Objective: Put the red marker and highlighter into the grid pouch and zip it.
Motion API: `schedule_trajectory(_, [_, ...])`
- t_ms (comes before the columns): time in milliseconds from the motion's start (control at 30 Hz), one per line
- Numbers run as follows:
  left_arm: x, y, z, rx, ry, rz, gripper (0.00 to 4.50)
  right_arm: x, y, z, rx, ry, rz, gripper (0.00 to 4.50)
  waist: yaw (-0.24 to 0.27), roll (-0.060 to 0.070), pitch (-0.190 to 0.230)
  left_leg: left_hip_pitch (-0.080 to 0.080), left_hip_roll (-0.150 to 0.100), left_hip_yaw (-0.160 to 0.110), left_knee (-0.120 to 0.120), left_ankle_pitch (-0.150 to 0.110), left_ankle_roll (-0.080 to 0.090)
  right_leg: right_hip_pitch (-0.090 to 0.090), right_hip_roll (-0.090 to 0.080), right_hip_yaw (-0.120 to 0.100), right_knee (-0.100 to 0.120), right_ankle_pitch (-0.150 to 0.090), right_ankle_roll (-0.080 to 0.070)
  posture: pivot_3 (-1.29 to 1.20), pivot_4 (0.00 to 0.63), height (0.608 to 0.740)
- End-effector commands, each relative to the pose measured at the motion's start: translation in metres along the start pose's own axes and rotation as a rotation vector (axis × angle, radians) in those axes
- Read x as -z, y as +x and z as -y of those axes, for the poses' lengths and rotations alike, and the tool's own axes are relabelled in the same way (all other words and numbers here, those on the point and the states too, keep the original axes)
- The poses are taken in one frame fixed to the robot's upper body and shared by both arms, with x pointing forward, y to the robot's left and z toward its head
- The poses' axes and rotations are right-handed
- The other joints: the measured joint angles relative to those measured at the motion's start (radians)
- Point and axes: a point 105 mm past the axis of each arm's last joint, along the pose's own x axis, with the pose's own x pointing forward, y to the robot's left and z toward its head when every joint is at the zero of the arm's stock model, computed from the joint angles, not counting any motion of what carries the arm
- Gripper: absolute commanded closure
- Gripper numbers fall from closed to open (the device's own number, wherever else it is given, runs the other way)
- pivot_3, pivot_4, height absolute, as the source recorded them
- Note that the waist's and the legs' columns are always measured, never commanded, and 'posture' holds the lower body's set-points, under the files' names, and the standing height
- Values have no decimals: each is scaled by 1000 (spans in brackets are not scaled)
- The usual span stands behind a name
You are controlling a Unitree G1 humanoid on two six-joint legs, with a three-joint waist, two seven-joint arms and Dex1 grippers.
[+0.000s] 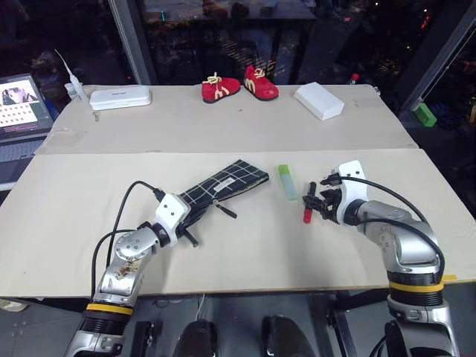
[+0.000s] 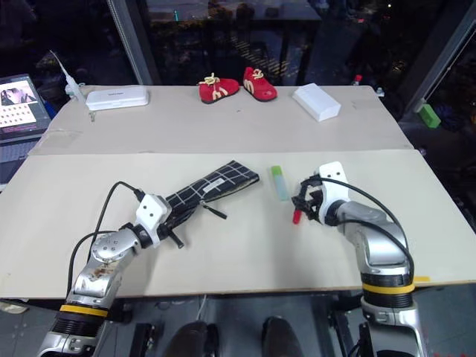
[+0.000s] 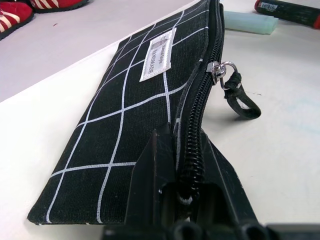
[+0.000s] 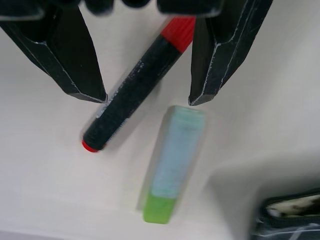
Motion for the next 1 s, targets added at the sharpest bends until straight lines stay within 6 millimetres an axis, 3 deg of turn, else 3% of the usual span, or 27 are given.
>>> schedule_trajectory(33, [-2, 2, -1, -12, 16, 13, 4500, -11, 0, 10, 63, -25, 37, 1566, 0, 0, 0, 0, 0, 0, 0, 0, 0, 0, 0, 0, 0, 0, 0, 0, 150, 740])
schedule_trajectory(300, [1, -2, 4, -26, 4, 8, 4500, 7, 9, 1, 38, -20, -15, 1566, -3, 0, 0, -2, 0, 0, -1, 0, 0, -2, 1, 0, 0, 0, 0, 0, 150, 740])
schedule_trajectory(700, [0, 1, 3, -30, 2, 16, 4500, 40, 20, 11, 116, -75, -97, 1566, -1, -1, -1, 2, 0, 0, 0, 0, 0, 2, 0, 0, 0, 0, 0, 0, 150, 740])
schedule_trajectory(733, [-1, 1, 4, -30, 2, 18, 4500, 42, 20, 13, 126, -81, -102, 2067, -1, -1, -1, 2, 0, 0, 0, 0, 0, 2, 0, 0, 1, 0, 0, 0, 150, 740])
schedule_trajectory(767, [-2, 2, 3, -28, 2, 21, 4500, 43, 19, 16, 147, -92, -103, 2143, -1, -1, -1, 2, 0, 0, 0, 0, 0, 2, 0, 0, 1, 0, 0, 0, 150, 740])
schedule_trajectory(933, [-4, 1, 0, -29, 7, 25, 4500, 44, 11, 32, 221, -144, -92, 3899, 11, -2, -2, 2, 0, -1, 0, 0, 0, 3, 0, 0, 0, 0, 0, 0, 150, 740])
schedule_trajectory(1000, [-5, 1, 0, -29, 10, 26, 4500, 41, 11, 33, 229, -145, -78, 3961, 16, -2, -2, 2, 0, 0, 0, 0, 0, 3, -1, 0, 0, 0, 0, 0, 150, 740])
